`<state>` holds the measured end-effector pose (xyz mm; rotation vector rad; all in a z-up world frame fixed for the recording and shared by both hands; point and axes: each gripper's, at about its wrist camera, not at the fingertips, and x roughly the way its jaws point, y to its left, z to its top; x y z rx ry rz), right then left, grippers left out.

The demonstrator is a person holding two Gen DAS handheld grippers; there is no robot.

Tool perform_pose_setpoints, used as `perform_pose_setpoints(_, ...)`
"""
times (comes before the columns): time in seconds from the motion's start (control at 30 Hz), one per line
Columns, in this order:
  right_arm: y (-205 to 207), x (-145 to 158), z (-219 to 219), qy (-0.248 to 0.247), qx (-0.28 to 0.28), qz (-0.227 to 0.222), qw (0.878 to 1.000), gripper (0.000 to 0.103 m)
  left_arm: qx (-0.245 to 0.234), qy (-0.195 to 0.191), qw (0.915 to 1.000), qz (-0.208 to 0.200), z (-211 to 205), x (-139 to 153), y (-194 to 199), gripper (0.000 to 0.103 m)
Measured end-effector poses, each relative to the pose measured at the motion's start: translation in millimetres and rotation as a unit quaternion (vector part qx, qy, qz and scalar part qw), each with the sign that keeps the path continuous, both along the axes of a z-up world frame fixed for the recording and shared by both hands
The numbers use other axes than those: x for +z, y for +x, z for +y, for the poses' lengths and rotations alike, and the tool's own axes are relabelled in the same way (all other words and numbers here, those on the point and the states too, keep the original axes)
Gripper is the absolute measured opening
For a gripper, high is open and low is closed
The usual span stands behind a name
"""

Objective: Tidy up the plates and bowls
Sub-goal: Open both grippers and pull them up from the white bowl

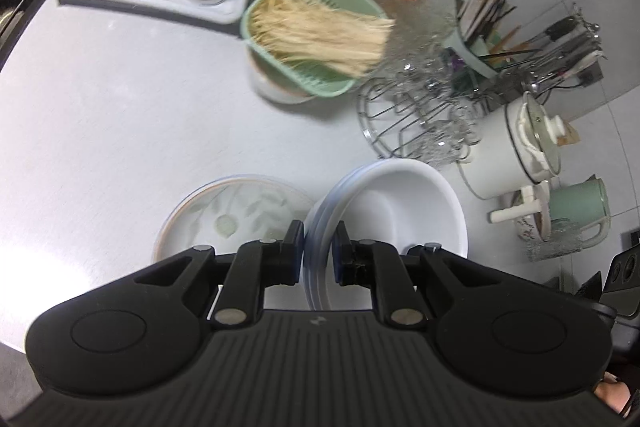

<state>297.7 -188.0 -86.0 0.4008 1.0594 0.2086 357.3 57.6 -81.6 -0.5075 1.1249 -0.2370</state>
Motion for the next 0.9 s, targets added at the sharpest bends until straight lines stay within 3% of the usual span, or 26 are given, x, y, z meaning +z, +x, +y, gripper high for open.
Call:
perform_pose_setpoints(0.4,-5.2,-49.9,26.5,-0.034,0.033,0.053,0.997,0.015,0.018,0.013,0.9989,0.042,13.5,-56.8,-13.8,0.016)
perform_pose_setpoints(0.73,5.5,-68.4,27.5,-0.022,0.050,0.051,0.997,0.017,0.018,0.034,0.9986,0.036,14.3,-69.7,-5.3,0.017)
perform_pose_setpoints(0.8,7.0,-67.6,27.8,-0.022,0.044,0.051,0.997,0.017,0.016,0.029,0.9989,0.033,17.2,-68.5,-6.8,0.021)
perform_pose_setpoints(0.87,7.0,-63.9,29.3,-0.028,0.041,0.046,0.998,0.017,0.015,0.032,0.9989,0.030,18.6,-66.0,-8.6,0.037)
perform_pose_setpoints(0.9,6.4,-61.4,29.6,-0.031,0.038,0.041,0.998,0.017,0.012,0.035,0.9991,0.022,19.4,-62.3,-10.1,0.040)
